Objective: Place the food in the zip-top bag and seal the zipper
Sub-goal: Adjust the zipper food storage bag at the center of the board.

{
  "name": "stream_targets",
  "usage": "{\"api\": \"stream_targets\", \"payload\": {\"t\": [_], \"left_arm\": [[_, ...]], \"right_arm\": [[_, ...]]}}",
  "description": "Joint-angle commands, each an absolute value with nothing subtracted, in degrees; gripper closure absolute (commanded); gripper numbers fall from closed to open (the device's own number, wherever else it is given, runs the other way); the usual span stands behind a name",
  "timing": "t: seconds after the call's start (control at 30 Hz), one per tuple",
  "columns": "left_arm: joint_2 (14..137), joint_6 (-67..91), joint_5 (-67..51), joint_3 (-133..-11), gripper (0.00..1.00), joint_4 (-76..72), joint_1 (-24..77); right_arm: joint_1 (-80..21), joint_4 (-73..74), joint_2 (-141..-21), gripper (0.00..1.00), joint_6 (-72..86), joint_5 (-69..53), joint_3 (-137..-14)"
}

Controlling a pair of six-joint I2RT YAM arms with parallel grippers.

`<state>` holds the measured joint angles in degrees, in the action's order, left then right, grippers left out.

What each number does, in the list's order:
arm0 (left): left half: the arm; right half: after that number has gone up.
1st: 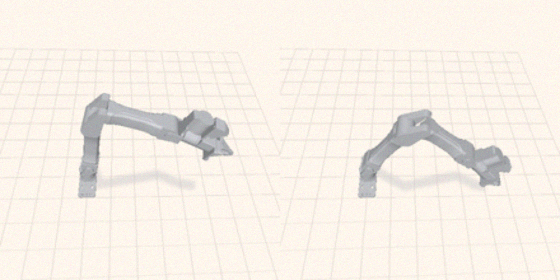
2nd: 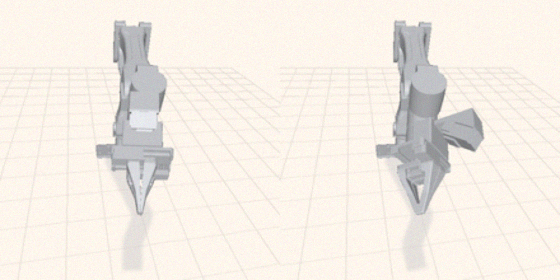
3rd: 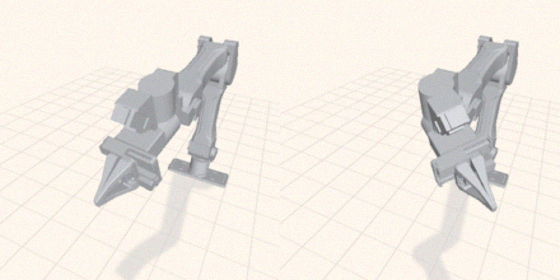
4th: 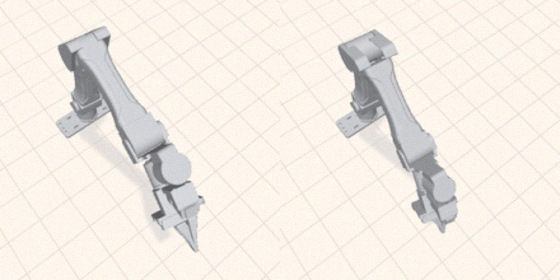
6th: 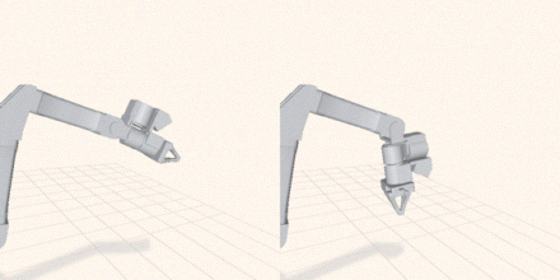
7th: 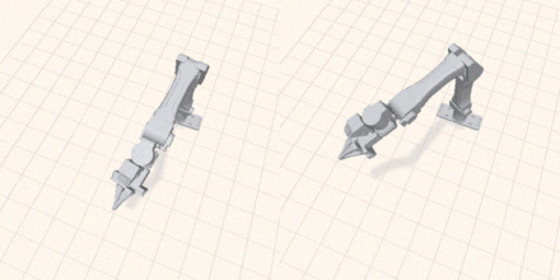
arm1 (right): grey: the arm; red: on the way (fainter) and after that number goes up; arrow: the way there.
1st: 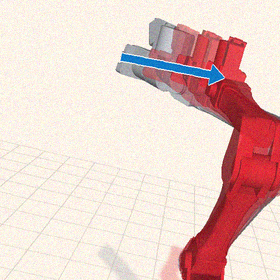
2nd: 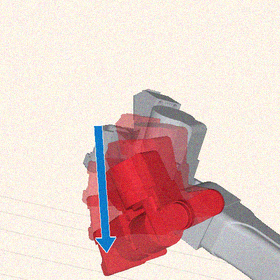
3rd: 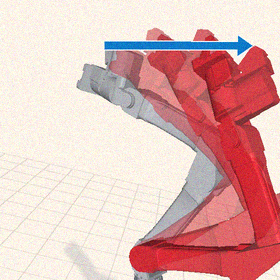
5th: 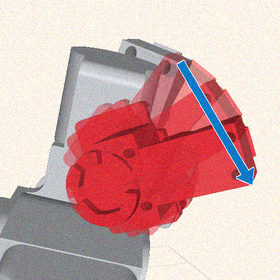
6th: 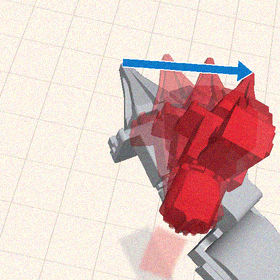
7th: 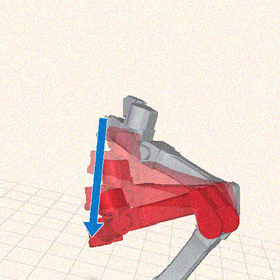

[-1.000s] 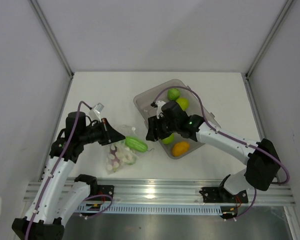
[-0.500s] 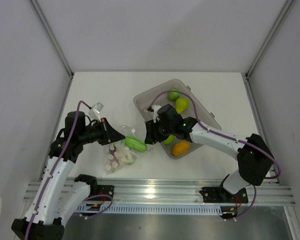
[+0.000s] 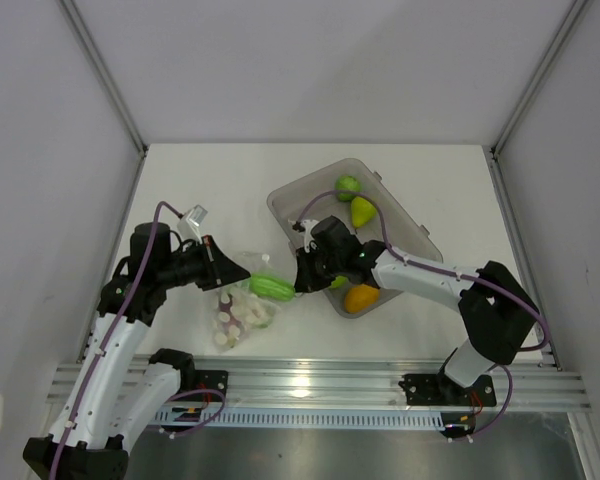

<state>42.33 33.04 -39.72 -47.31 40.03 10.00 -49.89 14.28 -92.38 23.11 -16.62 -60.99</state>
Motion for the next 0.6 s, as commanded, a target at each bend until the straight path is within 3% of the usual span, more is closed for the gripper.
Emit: {"api": "stream_targets", "payload": {"t": [0.0,0.17,0.37,0.57], "left_arm": [[41.57,33.75,-41.4,-49.57,0.99,38.67,10.2],[41.57,32.7,-39.99,-48.35,0.99,39.02,10.2],[41.31,31.99,-38.32,-47.02,0.99,39.2,10.2],[41.74,32.08,-35.6,-45.44,0.99,36.75,10.2]], "right_arm": [[-49.66,11.77,-92.55,0.92,23.64,-16.09,-62.57],[-50.36,19.49,-91.06,1.0,22.15,-12.23,-70.56],[-52.99,31.63,-86.67,1.0,20.74,-6.59,-83.12],[-53.09,33.03,-87.69,1.0,23.38,-8.19,-83.22]]}}
